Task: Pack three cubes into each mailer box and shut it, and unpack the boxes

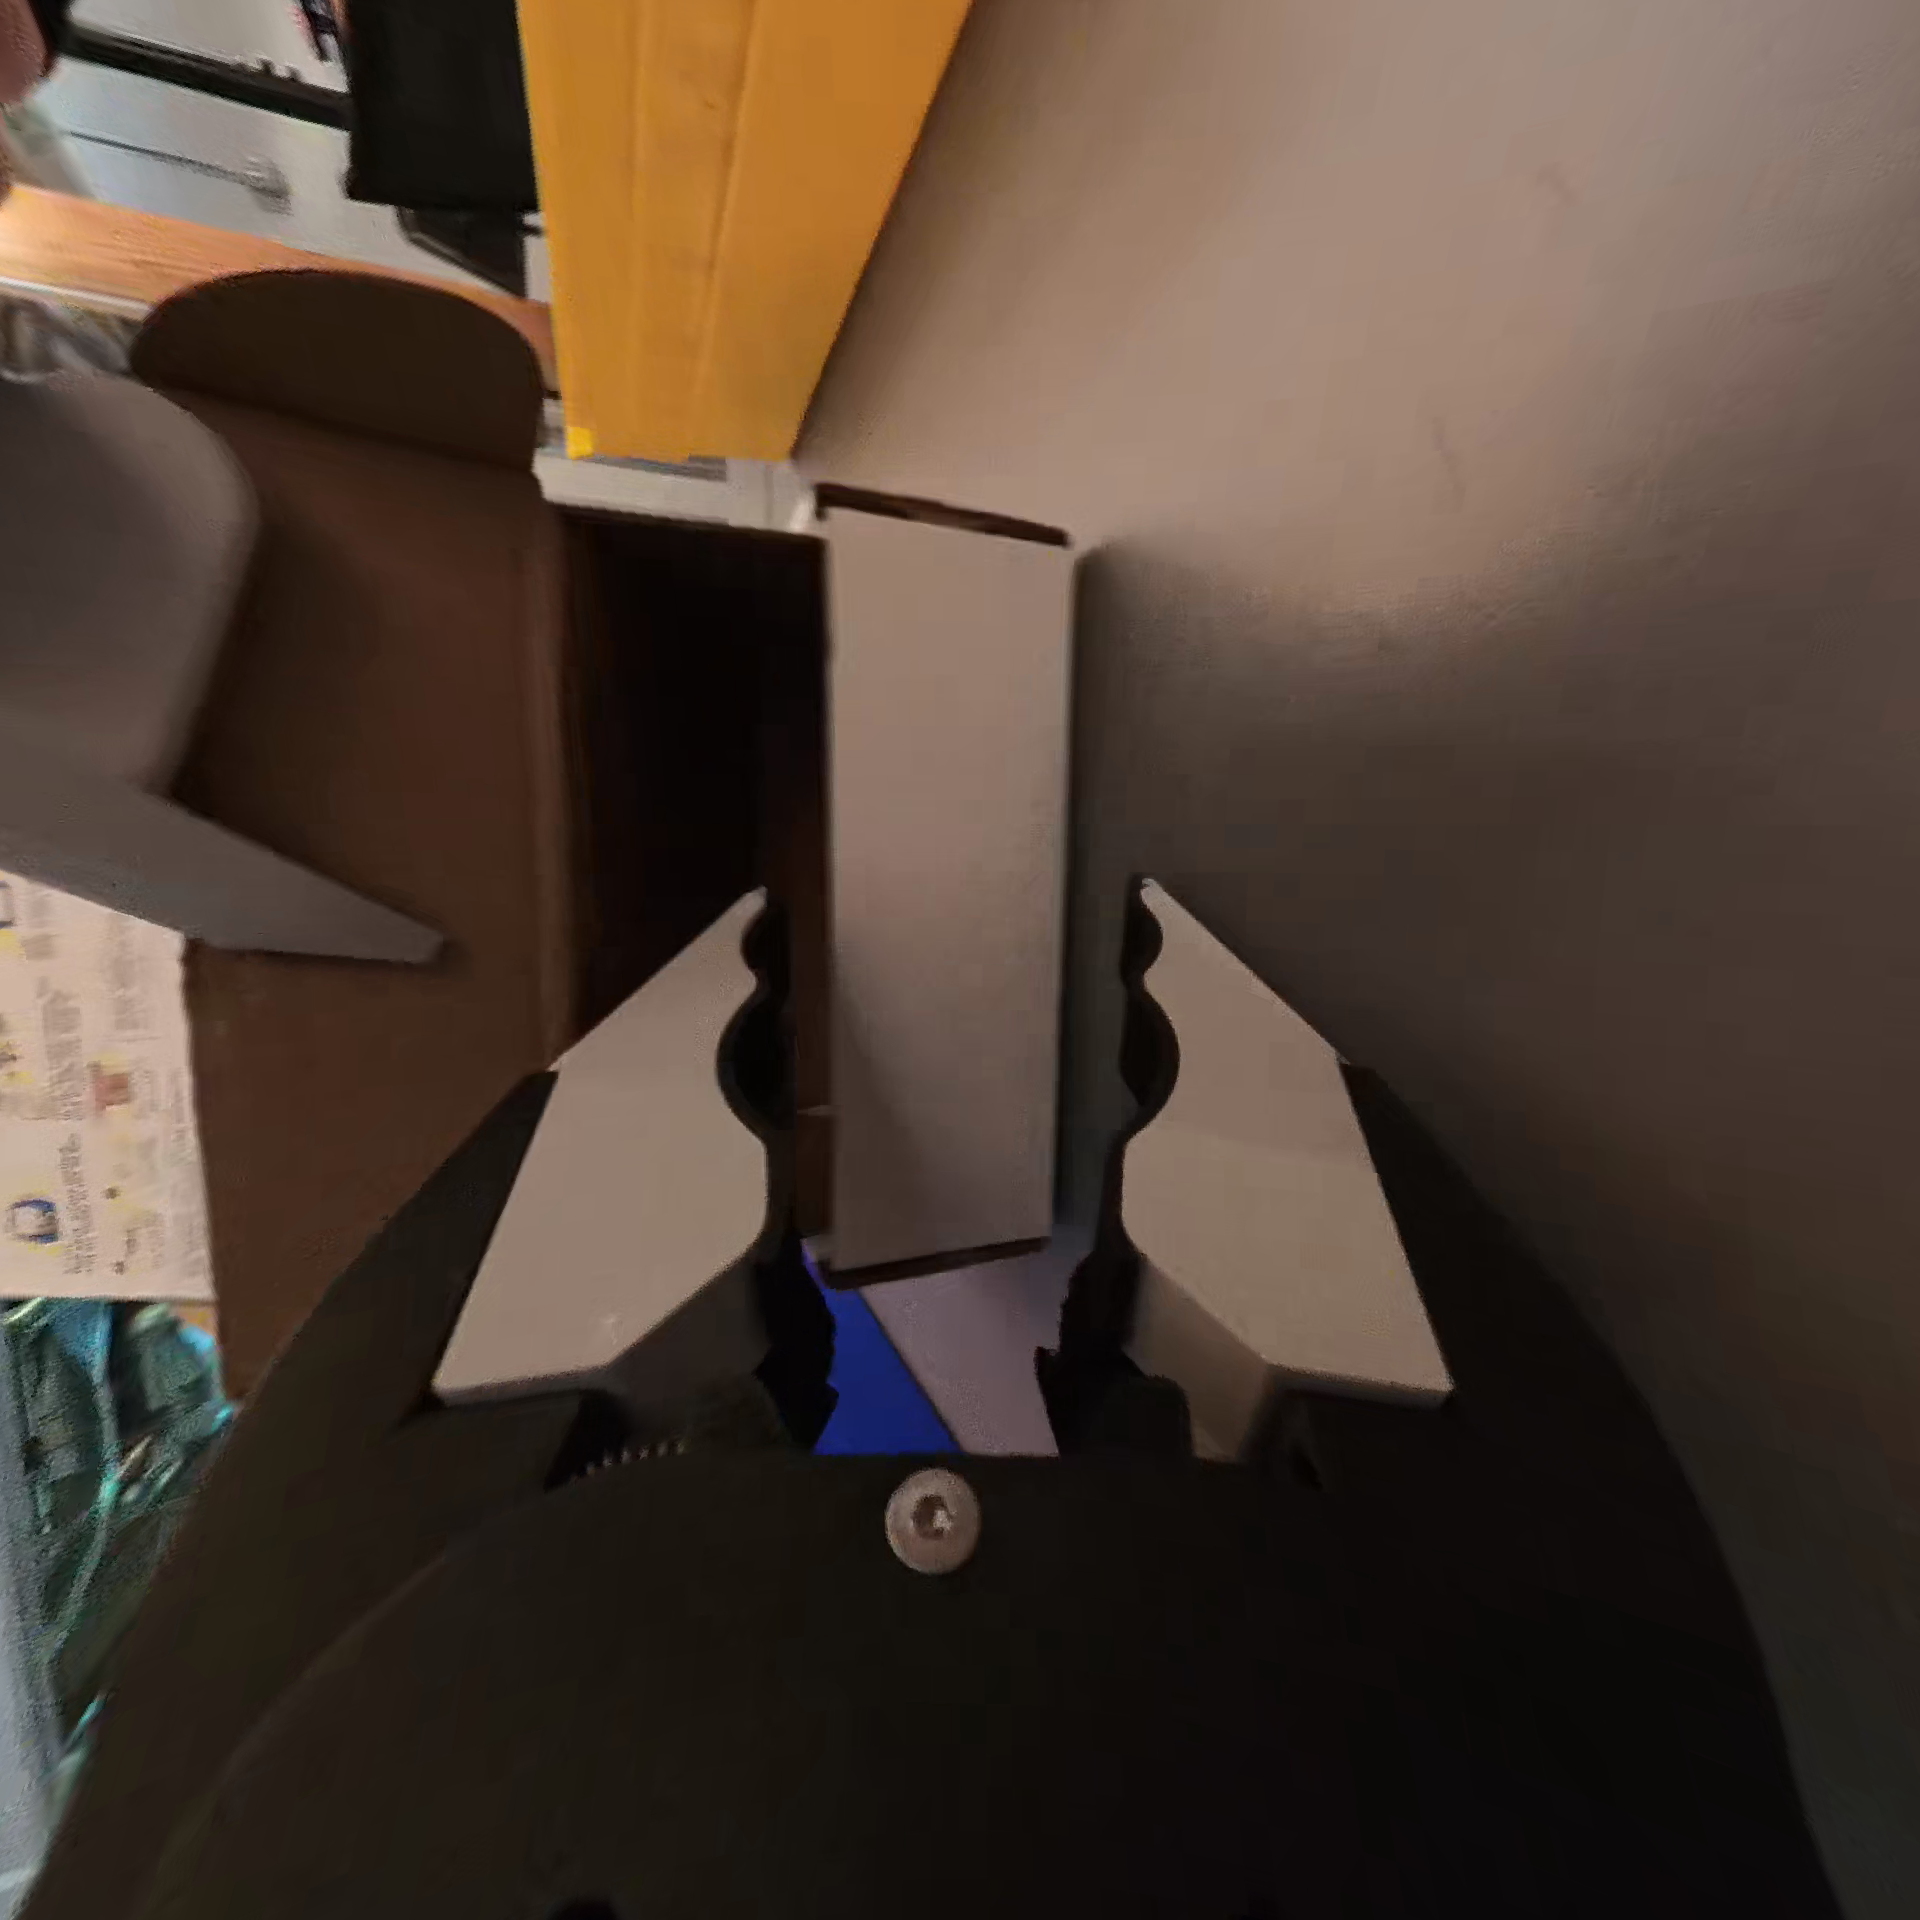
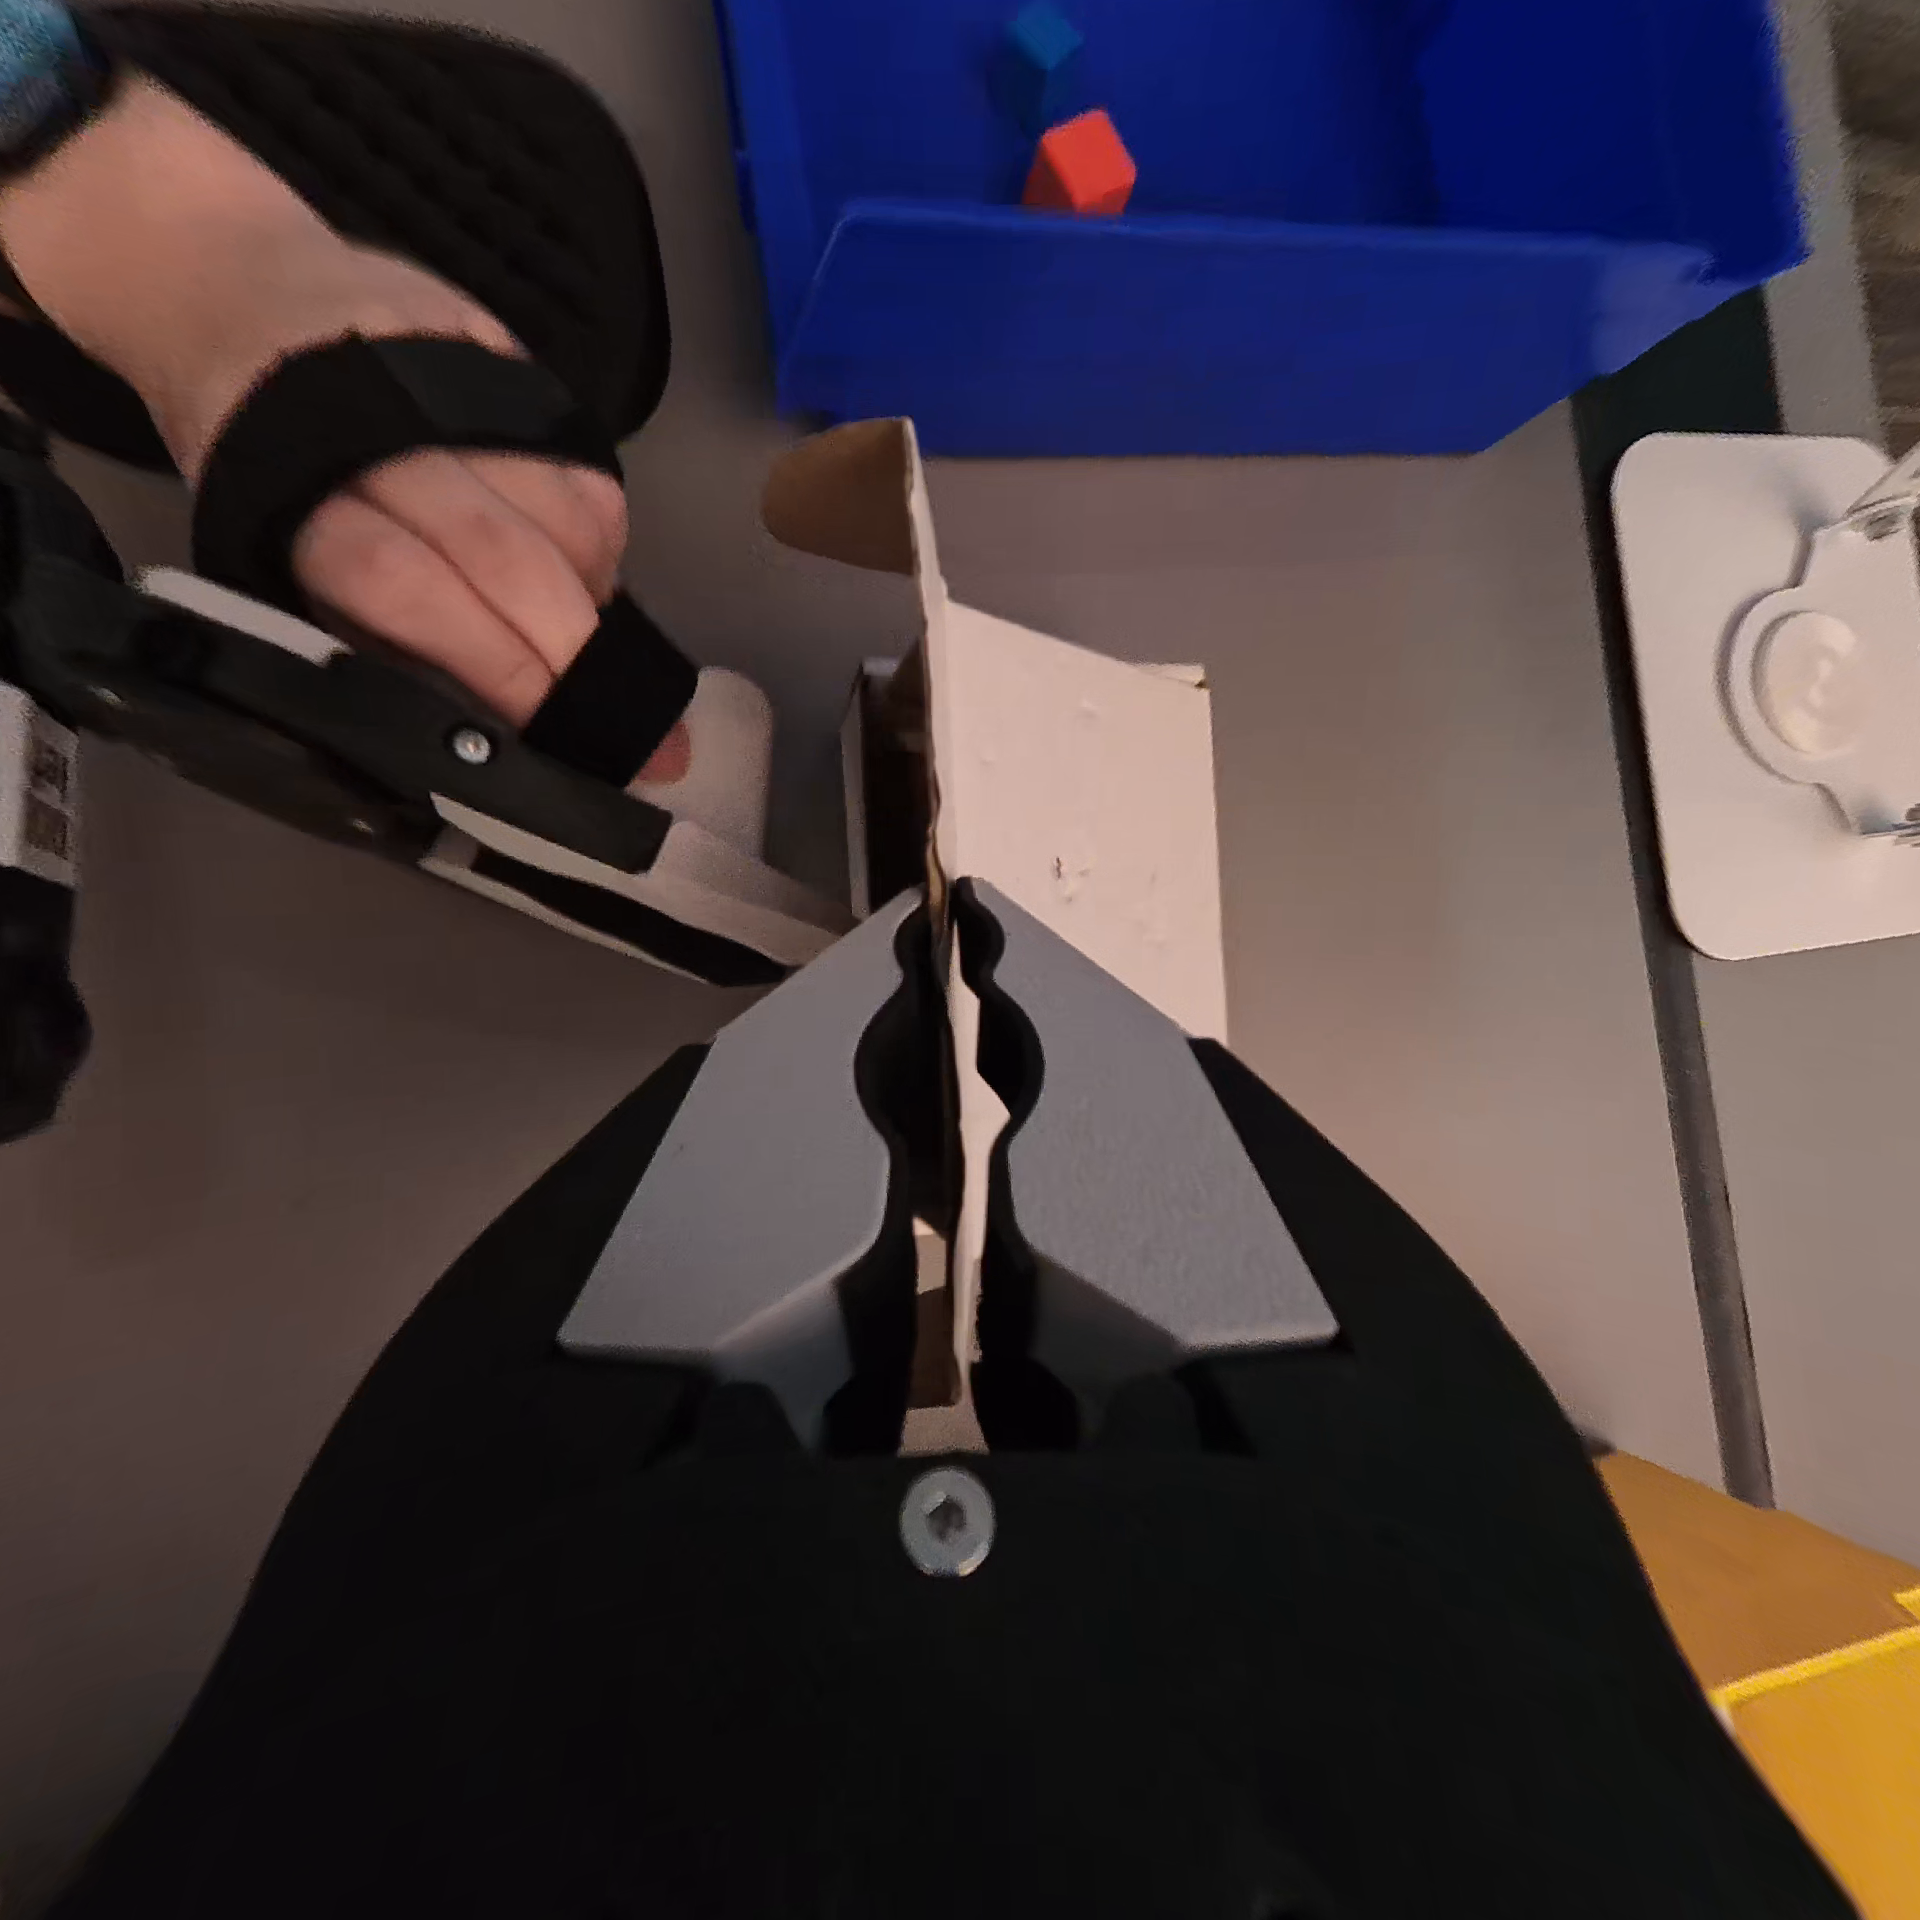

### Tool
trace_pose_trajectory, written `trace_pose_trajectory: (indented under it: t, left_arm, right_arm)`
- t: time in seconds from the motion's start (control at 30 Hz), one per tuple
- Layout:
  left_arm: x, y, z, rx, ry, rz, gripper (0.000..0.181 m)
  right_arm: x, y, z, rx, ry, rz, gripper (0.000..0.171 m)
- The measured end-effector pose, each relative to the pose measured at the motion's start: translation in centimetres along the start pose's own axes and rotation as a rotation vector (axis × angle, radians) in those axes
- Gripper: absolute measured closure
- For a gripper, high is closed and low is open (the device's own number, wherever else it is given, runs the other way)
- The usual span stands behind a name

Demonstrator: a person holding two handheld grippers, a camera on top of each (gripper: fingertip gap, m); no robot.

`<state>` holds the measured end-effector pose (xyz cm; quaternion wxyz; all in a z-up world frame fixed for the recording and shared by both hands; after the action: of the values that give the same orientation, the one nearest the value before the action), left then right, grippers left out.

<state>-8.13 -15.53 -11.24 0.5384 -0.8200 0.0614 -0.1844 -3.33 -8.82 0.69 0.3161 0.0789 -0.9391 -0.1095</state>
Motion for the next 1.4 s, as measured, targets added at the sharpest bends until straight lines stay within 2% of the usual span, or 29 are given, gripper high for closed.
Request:
trace_pose_trajectory:
  t: [0.03, 0.13, 0.27, 0.43, 1.1, 1.2, 1.4]
  left_arm:
    - [-0.1, -0.1, 0.2, 0.022, -0.007, 0.002, 0.114]
    - [-0.2, -0.3, 0.6, 0.011, -0.023, -0.066, 0.116]
    - [-1.1, -1.4, 1.2, -0.077, -0.08, -0.318, 0.107]
    - [-2.3, -1.8, 1.7, -0.145, -0.121, -0.486, 0.112]
    - [-2.4, -1.9, 1.8, -0.155, -0.124, -0.495, 0.118]
    - [-2.4, -1.5, 1.9, -0.199, -0.115, -0.515, 0.13]
    - [-2.4, -1.5, 1.9, -0.2, -0.125, -0.507, 0.133]
  right_arm:
    - [0.2, 0.2, -0.3, -0.002, 0.026, 0.014, 0.17]
    - [0.0, 0.4, -0.6, 0.005, 0.046, 0.008, 0.17]
    - [-0.1, 0.7, -0.3, 0.011, 0.05, -0.006, 0.17]
    - [-0.3, 1.0, -0.4, 0.01, 0.058, -0.002, 0.17]
    - [-0.4, 0.8, -0.5, -0.008, 0.04, -0.026, 0.17]
    - [-0.1, 0.9, -0.8, -0.038, 0.048, -0.053, 0.17]
    - [0.5, 2.1, -1.8, -0.163, 0.098, -0.097, 0.169]
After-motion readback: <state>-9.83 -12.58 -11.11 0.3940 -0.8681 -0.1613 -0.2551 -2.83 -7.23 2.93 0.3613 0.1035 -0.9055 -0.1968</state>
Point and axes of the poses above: each gripper's, where its closed fingertips meet, z out along the fingers, x out of its top, y = z × x across the jaws, the point moved 7 cm from there along -z, back along the fingers, and after that the axes turned 5 degrees about -z, right-handed, at the moved point
